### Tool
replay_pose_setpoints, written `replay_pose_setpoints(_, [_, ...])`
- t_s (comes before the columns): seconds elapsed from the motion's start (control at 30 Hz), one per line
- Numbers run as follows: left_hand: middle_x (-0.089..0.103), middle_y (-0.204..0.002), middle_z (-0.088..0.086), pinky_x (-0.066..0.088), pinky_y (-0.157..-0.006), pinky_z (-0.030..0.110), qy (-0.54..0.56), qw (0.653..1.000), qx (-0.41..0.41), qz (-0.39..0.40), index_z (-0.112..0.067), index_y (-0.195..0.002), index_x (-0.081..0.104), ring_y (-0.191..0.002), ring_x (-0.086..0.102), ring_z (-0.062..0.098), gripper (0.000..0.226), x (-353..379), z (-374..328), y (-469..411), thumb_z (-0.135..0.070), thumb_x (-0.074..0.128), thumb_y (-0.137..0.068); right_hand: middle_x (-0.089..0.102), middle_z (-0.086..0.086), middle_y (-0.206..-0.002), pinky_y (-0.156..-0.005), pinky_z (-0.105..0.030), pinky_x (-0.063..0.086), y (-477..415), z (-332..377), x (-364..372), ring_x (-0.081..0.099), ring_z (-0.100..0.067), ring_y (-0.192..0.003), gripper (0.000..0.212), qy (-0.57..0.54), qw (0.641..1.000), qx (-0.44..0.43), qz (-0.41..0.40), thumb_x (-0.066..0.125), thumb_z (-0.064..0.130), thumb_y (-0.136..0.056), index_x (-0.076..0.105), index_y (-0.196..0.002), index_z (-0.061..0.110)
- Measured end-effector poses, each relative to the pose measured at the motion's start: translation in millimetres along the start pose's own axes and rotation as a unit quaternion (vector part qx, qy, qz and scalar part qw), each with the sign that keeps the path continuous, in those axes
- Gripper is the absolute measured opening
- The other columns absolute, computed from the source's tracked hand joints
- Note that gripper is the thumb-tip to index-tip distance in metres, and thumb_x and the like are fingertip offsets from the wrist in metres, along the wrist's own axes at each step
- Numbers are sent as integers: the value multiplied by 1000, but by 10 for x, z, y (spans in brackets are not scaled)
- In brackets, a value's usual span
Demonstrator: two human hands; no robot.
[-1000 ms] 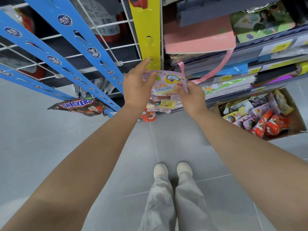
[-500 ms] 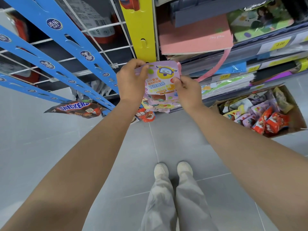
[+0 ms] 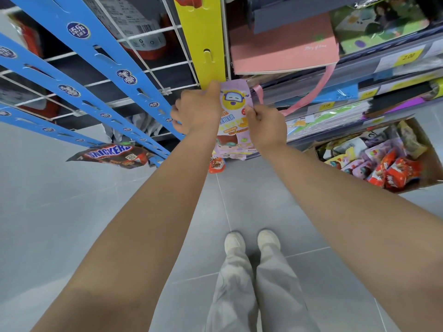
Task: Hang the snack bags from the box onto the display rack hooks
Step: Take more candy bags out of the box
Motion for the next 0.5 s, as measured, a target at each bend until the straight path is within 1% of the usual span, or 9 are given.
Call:
replay_pose_setpoints(0.07, [55,-121,6,29,-107,45,-1,1000,5,3,-12,-101,59,-124,36,27,38,30,18,-17,-44,50,-81,44,-5,-62,-56,-30,20,-3,2,14,40,-24,-70,36,3,1000,21,23,43,26,-98,54,-69,9])
replay_pose_setpoints(0.13, [52,-123,9,34,-103,46,5,999,40,-7,-7,-112,50,-123,37,27,47,17,71,6,-44,53,-83,51,-11,-75,-58,-28,18,2,-2,37,42,-24,-74,40,2,998,40,54,42,24,-98,51,-63,7])
replay_pose_setpoints(0.17, [51,-124,9,35,-102,45,7,998,60,-9,-6,-116,46,-123,37,27,51,2,110,27,-44,54,-84,55,-15,-81,-59,-27,18,6,-9,45,44,-25,-77,39,0,997,48,66,41,23,-99,53,-65,6])
replay_pose_setpoints(0.23, [48,-127,10,37,-100,42,-1,994,107,-16,-4,-124,41,-123,37,27,59,-33,188,60,-46,57,-85,63,-20,-100,-63,-24,24,24,-27,52,53,-30,-89,35,-4,994,70,80,38,23,-99,62,-90,0])
replay_pose_setpoints(0.3, [44,-132,11,36,-98,37,-1,991,136,-18,-3,-131,37,-126,36,26,67,-66,246,83,-46,60,-85,63,-18,-113,-68,-22,28,57,-38,43,56,-28,-99,33,-8,992,92,91,37,23,-99,62,-108,2])
replay_pose_setpoints(0.37, [39,-139,11,34,-101,35,-7,988,151,-12,-2,-137,29,-130,34,26,76,-82,287,106,-42,65,-84,63,-13,-118,-70,-21,32,93,-41,30,56,-25,-99,31,-19,990,104,97,39,21,-98,59,-117,8])
replay_pose_setpoints(0.43, [32,-145,14,30,-107,35,-34,986,162,-8,-1,-142,21,-135,29,28,85,-88,313,142,-37,69,-82,62,-10,-121,-72,-20,34,135,-40,14,57,-26,-105,31,-30,988,108,102,41,20,-97,57,-122,12])
replay_pose_setpoints(0.5, [27,-146,16,29,-109,38,-63,985,162,1,-1,-143,17,-136,26,30,87,-79,333,172,-30,70,-81,61,-8,-125,-77,-22,37,183,-49,-2,56,-27,-112,33,-40,986,114,119,44,19,-95,54,-126,13])
Point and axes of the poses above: each hand's wrist, its own y-axis away from the middle knuckle, its own x-axis out of the palm, z = x × y, the point moved 3 cm from there along -y, towards the middle knuckle
